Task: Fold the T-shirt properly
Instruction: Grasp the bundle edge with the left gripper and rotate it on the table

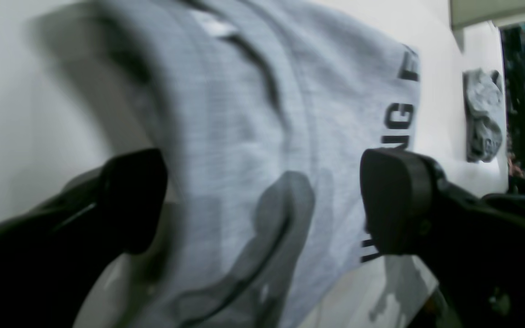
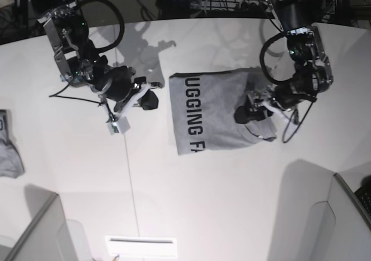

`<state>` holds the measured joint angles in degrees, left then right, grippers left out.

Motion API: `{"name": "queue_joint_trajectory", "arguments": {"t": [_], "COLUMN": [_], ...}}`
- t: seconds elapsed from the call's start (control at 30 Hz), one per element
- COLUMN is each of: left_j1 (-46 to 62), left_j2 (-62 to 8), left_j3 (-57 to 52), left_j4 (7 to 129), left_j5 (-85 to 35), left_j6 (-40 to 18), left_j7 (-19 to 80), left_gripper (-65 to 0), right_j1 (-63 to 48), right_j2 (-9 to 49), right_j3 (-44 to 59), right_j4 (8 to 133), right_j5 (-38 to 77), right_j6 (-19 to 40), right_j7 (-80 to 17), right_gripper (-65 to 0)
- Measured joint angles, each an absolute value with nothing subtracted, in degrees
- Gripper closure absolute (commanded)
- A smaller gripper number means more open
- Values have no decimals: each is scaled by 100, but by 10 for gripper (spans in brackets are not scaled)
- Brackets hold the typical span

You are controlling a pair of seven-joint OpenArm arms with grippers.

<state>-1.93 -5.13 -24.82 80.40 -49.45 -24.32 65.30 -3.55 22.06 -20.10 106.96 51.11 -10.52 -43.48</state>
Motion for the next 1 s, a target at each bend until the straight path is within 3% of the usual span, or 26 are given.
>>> {"name": "queue_joint_trajectory", "arguments": {"t": [0.3,0.33,0.4,0.5,0.63,0.73,0.87,1.0], "left_j1": [-279,-283,-270,-228,-191,-209,-281,-451], "left_j2": [-565,-585,-639,-676,-718,-930,-1323,-1636], "left_j3": [-2451,-2432,-2388,-2390,-2373,-2018,-1232,-436], "left_j4": [7553,7542,7535,7500,7476,7478,7529,7550], "left_j5": [-5229,-5218,-5170,-5043,-4978,-5004,-5092,-5131], "left_j6": [-2543,-2543,-2526,-2482,-2436,-2375,-1787,-1747], "left_j7": [6361,6359,6351,6423,6525,6506,6414,6381], "left_gripper": [-650,-620,-505,-273,-13,0,0,0], "right_j1": [-670,-738,-827,-952,-1247,-1398,-1653,-1863], "right_j2": [2182,2198,2213,2200,2196,2202,2163,2158], "right_j3": [-1599,-1439,-1210,-982,-499,-268,80,322], "right_j4": [10908,10947,10980,11065,11089,11089,11093,11091], "right_j5": [5118,5122,5085,5109,5074,5085,5105,5103], "right_j6": [-1050,-1050,-1052,-1055,-1061,-1055,-1050,-1052], "right_j7": [-4370,-4344,-4335,-4340,-4348,-4324,-4309,-4300], "right_gripper": [0,0,0,0,0,0,0,0]}}
